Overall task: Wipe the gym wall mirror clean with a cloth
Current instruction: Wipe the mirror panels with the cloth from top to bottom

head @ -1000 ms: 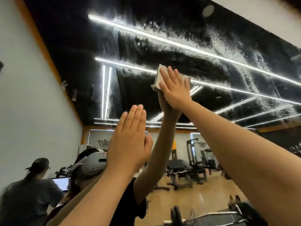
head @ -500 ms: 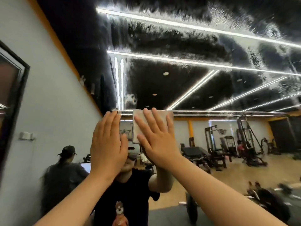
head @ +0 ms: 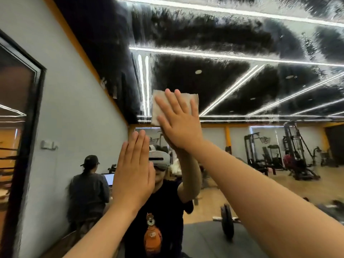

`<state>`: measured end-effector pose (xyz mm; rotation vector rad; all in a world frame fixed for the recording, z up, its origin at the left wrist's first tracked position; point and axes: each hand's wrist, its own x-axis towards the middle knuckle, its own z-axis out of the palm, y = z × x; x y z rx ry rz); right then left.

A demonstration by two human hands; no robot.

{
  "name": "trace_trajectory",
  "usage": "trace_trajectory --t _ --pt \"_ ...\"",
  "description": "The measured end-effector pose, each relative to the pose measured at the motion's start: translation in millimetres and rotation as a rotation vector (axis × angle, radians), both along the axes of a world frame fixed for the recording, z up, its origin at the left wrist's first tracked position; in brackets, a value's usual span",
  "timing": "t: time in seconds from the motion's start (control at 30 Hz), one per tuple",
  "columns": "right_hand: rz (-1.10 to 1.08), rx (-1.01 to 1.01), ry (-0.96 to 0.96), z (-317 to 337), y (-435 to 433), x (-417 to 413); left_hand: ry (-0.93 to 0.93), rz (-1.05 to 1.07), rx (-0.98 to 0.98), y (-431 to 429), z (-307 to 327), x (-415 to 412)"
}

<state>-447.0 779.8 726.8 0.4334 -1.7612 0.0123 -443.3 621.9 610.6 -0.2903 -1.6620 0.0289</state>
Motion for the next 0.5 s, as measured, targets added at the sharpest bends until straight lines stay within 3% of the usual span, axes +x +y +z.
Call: trace_trajectory --t 0.1,0.2,0.3,0.37,0.5 --pt "-0.029 -0.020 -0.043 55 -22 9 -0.006 0.014 -0.003 1 -1 -1" --pt "-0.078 0.023 -0.015 62 -30 8 -0.004 -0.008 -0.004 -1 -1 -1" --pt "-0.026 0.126 0.100 19 -23 1 0.010 -0.098 0.025 -1 -2 2" --pt "0.030 0.090 0.185 -29 -19 -4 0.024 -0.168 0.073 1 -2 6" --pt "0.058 0.106 0.156 -89 -8 -7 0.037 -0.135 0.008 -1 -4 7"
